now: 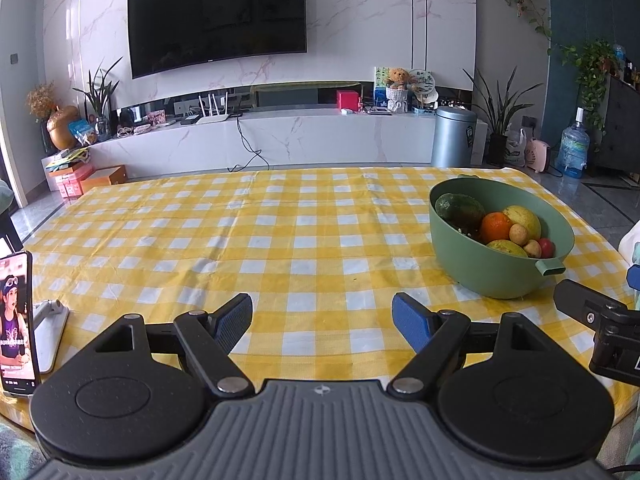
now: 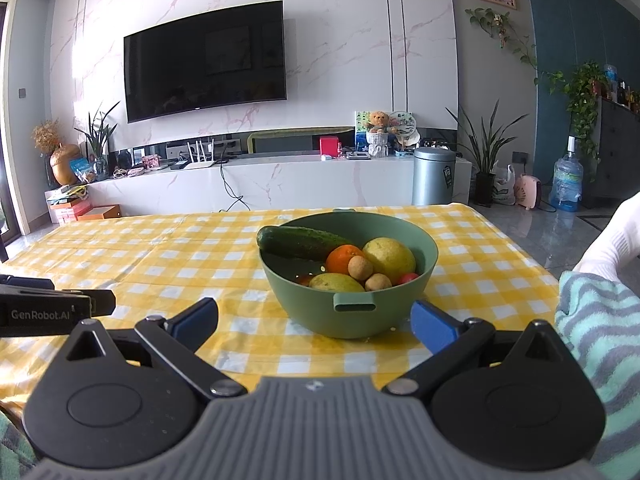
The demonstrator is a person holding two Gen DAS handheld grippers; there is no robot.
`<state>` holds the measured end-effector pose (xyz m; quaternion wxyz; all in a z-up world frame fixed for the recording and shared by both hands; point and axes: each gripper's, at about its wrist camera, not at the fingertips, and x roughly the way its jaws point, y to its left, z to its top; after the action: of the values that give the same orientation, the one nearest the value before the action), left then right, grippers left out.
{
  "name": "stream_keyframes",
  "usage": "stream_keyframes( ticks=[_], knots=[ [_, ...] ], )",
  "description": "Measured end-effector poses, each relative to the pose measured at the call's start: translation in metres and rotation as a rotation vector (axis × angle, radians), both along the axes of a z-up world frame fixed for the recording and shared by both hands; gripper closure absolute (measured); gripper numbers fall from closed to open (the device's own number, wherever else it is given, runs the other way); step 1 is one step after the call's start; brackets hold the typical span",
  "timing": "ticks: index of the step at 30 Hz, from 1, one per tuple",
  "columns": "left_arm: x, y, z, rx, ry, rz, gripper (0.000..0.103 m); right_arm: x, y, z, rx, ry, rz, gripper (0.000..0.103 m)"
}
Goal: Organize fruits
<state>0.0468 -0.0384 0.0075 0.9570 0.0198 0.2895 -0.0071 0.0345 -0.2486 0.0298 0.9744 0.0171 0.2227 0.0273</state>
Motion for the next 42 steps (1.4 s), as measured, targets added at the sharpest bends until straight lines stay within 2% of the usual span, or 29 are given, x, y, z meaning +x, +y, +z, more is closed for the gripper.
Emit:
stream_keyframes(
  ticks=[27, 42],
  knots=[
    [-0.0016, 0.0039, -0.0014, -0.008, 0.01, 0.011, 0.01, 0.0009, 0.0009, -0.0005, 0.004, 0.002, 0.001, 0.004],
    [-0.0047, 0.0023, 0.0053, -0.024, -0.035, 0.017, 0.01, 0.0013, 0.001, -0.0012, 0.009, 0.003, 0.002, 0.004]
  ],
)
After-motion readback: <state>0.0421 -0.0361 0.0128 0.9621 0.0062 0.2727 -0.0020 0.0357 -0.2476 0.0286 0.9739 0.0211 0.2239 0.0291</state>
